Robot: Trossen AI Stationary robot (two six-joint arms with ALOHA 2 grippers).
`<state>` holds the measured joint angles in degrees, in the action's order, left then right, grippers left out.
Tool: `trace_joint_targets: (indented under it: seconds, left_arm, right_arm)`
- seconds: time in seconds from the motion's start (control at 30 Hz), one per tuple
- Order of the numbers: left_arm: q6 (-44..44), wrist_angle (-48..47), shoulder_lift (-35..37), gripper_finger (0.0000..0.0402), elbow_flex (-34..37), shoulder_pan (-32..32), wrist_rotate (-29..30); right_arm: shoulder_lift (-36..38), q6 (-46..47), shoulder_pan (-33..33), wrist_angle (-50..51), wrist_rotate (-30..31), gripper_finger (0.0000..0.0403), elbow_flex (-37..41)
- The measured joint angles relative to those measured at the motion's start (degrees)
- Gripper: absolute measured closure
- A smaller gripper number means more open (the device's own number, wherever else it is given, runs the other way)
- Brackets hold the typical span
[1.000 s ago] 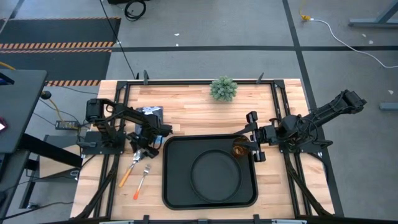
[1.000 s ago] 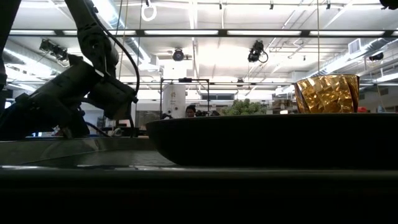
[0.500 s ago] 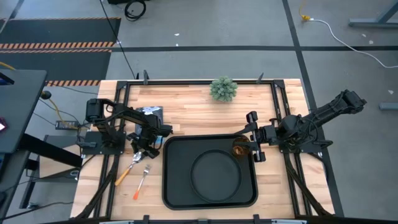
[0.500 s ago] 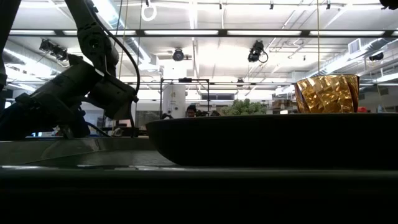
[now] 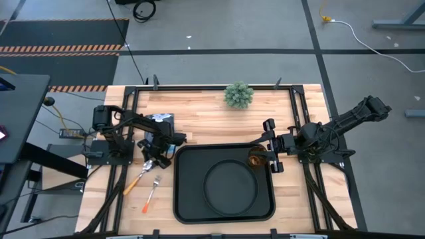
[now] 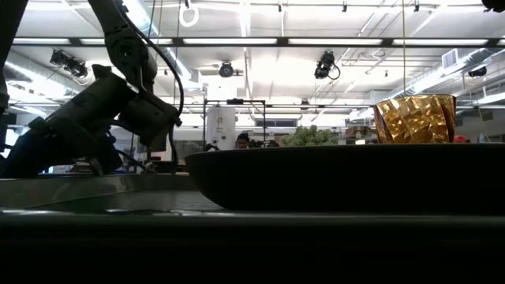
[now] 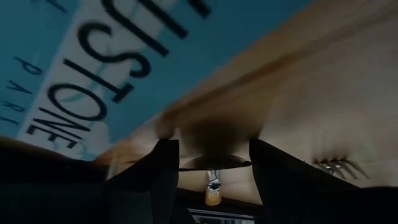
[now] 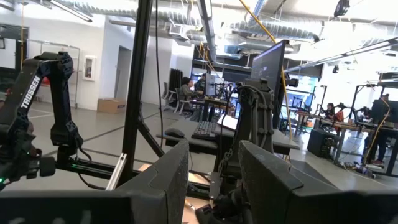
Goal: Pick and place plate/cup/fork/spoon on tray
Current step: Put the orange spoon on the black tray
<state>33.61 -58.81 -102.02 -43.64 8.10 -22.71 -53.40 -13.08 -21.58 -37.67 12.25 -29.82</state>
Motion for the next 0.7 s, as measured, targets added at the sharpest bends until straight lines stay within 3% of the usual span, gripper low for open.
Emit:
trace_joint_targets:
  seconds: [0.7]
  left_arm:
    - [-3.20, -9.12, 0.13, 0.0222, -13.80, 0.09, 7.96]
  right_arm:
    - [-0.01, 0.02, -0.03, -0.42, 0.00, 0.0254, -0.01]
